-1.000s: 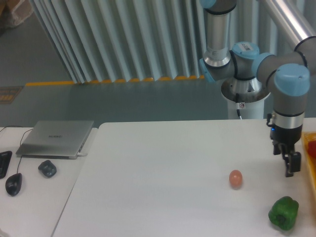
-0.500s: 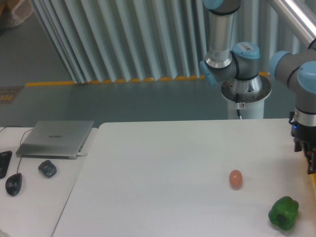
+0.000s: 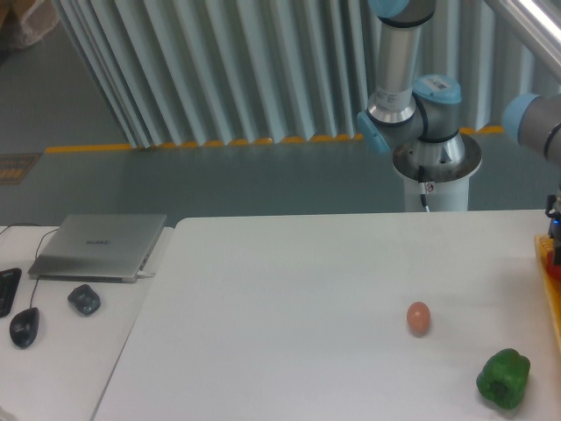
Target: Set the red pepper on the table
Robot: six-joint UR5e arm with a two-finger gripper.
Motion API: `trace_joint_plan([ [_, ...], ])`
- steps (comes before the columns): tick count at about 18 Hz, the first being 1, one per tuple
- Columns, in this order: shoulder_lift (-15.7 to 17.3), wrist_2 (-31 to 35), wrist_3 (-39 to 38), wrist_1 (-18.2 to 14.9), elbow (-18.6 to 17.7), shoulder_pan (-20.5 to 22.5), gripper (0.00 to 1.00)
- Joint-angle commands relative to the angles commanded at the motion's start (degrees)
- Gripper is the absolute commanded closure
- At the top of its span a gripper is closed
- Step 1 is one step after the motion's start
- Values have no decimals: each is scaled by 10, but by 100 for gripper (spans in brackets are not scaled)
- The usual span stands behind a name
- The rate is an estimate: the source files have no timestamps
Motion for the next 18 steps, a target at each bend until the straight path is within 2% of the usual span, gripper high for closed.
trace_joint_plan([
  [2,1,2,4,-25,9,8,0],
  [6,0,7,8,-33,0,11,0],
  [9,-2,50,8,-71,2,7,0],
  [11,-4,53,7,-97,5,7,0],
  [18,-14,46,7,-97,-7,6,0],
])
